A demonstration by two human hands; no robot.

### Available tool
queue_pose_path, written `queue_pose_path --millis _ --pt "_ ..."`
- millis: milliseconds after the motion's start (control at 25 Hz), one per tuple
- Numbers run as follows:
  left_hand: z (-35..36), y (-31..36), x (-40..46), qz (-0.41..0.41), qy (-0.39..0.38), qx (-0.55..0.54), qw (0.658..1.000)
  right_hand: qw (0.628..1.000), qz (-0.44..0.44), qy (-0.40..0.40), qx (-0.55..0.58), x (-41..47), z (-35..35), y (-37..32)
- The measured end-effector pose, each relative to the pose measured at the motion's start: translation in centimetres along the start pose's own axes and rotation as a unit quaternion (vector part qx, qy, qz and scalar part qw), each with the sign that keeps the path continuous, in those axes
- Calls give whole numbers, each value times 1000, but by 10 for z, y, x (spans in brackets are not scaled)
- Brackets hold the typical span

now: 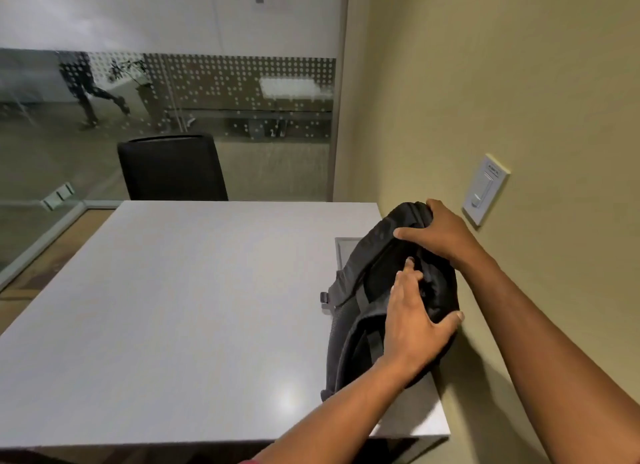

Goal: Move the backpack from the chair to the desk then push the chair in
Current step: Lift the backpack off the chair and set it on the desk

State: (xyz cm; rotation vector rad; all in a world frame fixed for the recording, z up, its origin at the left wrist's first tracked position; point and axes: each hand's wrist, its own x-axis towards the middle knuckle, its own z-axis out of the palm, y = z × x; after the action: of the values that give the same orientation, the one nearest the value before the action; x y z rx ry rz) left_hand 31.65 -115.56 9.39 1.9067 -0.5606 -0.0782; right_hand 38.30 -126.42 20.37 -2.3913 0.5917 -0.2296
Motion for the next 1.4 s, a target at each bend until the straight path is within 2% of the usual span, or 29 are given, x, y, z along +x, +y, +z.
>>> queue_pose_path --millis 80,200,520,760,920,1040,1120,1280,1400 --pt "7 -6 8 17 -34 50 998 988 1 27 -151 4 3 7" --pt "17 -12 13 26 -77 53 995 970 -19 88 -226 4 10 17" --pt "35 -3 25 64 -118 18 991 968 -6 160 -195 10 -19 35" --pt "17 -38 18 75 -144 40 986 958 -29 111 -263 15 -14 49" --pt "-7 -81 11 20 -112 55 992 973 -9 82 -218 13 -14 56" --pt "-23 -123 4 -54 -132 122 982 974 -9 74 -213 12 -15 57" --pt "-37 -146 1 -72 -139 161 974 975 -5 71 -212 12 -15 56" --pt "-71 -154 11 -65 -70 225 970 975 -6 67 -210 10 -15 54" --pt "-100 -155 35 -47 48 235 970 976 -12 78 -201 9 -13 54"
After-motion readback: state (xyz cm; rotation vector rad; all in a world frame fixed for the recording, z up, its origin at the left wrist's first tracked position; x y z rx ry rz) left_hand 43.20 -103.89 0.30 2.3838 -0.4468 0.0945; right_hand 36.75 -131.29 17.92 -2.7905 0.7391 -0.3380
